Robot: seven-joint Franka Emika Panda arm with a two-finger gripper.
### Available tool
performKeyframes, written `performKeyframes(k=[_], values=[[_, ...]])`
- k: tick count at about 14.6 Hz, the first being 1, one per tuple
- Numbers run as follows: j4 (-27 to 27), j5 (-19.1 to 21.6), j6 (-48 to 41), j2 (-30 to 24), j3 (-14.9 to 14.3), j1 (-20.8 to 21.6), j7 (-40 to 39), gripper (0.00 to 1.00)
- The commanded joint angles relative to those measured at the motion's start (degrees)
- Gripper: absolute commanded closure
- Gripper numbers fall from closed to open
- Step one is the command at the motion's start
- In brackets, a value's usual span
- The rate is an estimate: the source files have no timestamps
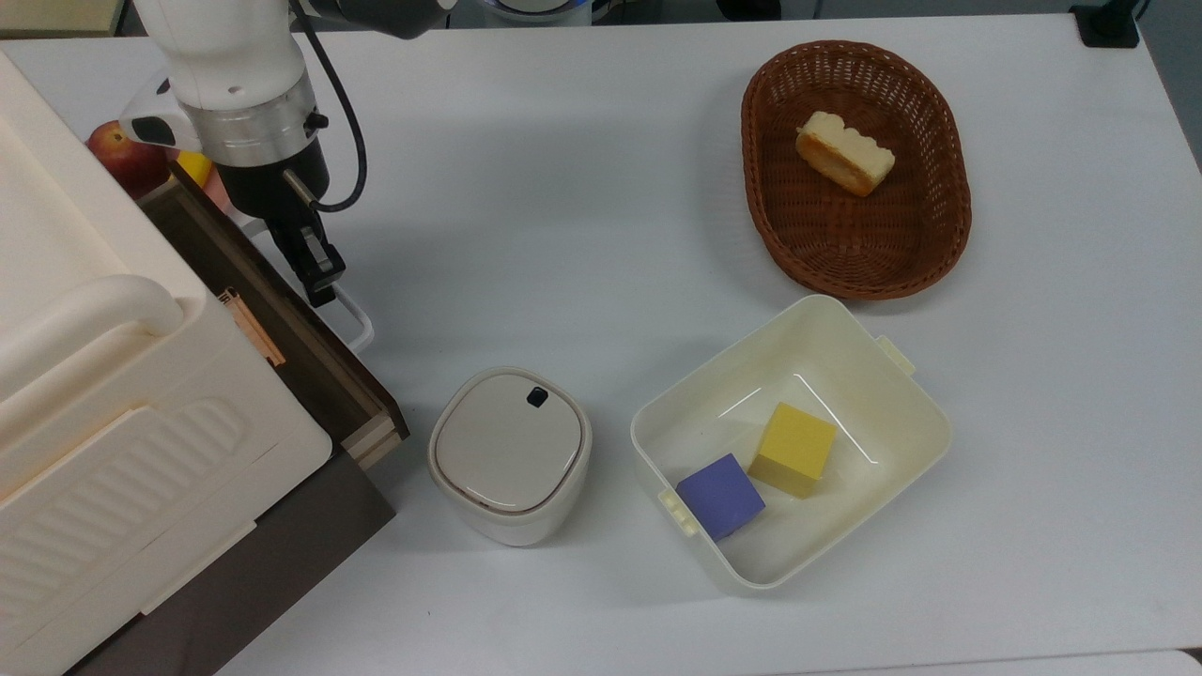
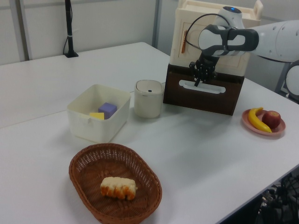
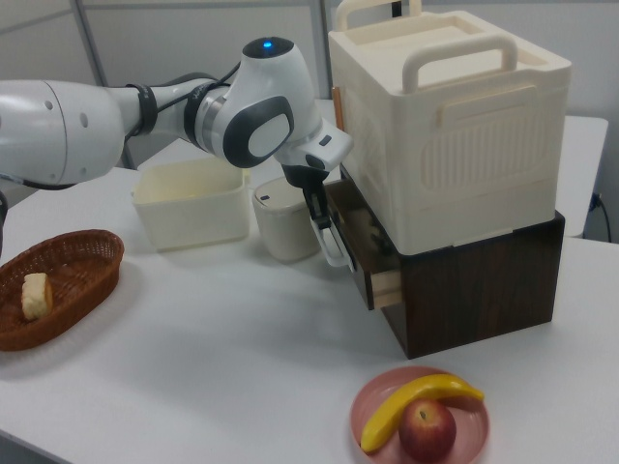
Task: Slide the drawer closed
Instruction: 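Push the drawer front inward into the wooden cabinet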
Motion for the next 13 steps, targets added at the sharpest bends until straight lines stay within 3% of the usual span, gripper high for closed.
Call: performKeyframes(k=[1, 13], values=[[1.3, 0.2, 1.1, 1.5, -0.4, -0.3, -1.6, 1.00], [2.4, 0.4, 1.2, 1.5, -1.7, -0.6, -1.7, 1.00]])
